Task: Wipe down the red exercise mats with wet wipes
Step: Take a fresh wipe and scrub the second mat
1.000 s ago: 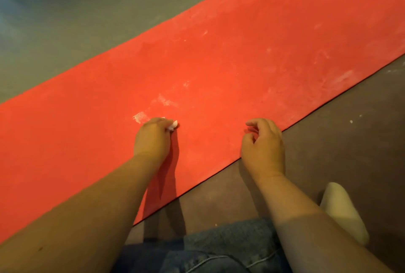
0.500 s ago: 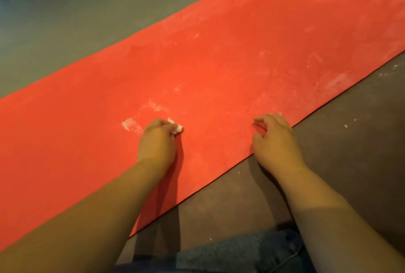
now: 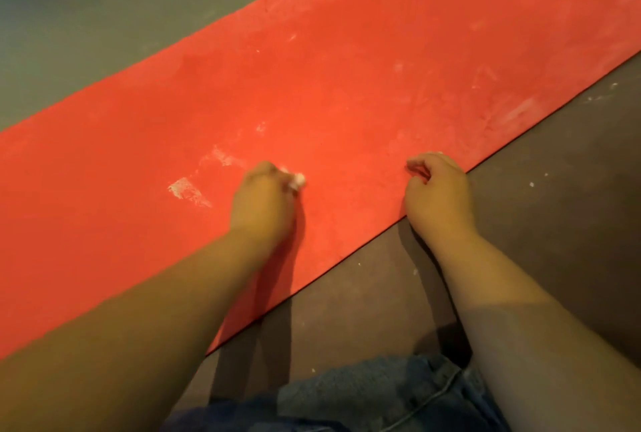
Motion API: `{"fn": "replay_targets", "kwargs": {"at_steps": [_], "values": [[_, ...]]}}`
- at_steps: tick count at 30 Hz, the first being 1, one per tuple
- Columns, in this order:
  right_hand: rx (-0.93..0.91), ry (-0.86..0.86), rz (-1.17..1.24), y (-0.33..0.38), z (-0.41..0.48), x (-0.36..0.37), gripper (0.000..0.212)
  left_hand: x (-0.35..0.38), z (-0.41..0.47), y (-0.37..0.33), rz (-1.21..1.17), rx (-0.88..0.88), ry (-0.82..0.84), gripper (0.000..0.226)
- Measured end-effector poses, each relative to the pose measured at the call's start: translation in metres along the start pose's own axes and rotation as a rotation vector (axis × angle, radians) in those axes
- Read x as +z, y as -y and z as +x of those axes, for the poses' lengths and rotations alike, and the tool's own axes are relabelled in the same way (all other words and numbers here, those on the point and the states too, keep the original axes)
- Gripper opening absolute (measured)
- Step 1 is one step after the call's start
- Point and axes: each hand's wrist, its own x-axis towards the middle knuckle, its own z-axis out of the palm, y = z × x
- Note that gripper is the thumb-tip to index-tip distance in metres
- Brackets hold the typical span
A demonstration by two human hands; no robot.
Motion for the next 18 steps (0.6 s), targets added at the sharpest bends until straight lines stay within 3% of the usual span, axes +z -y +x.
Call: {"fn": "replay_targets", "kwargs": {"at_steps": [4, 6, 8, 11, 13, 18], "values": [[-0.018, -0.066, -0.169, 0.003, -0.008, 0.015, 0.035, -0.008, -0.081, -0.03, -0.189, 0.495, 0.186, 0.03], [-0.026, -0.053, -0.219, 0.004, -0.011, 0.02, 0.037, -0.011, -0.066, -0.02, -0.104, 0.679, 0.235, 0.027], [-0.035, -0.034, -0.229, 0.002, -0.011, 0.021, 0.039, -0.012, -0.027, -0.011, -0.032, 0.559, 0.153, 0.025], [-0.049, -0.035, -0.234, 0.0, -0.011, 0.024, 0.04, -0.007, 0.027, -0.001, -0.069, 0.072, -0.041, 0.023], [-0.057, -0.051, -0.23, 0.002, -0.008, 0.026, 0.037, 0.001, 0.02, -0.015, -0.045, 0.01, -0.033, 0.025], [-0.246, 0.06, -0.191, -0.01, 0.016, 0.004, 0.026, 0.0, -0.059, -0.032, -0.132, 0.689, 0.217, 0.027]]}}
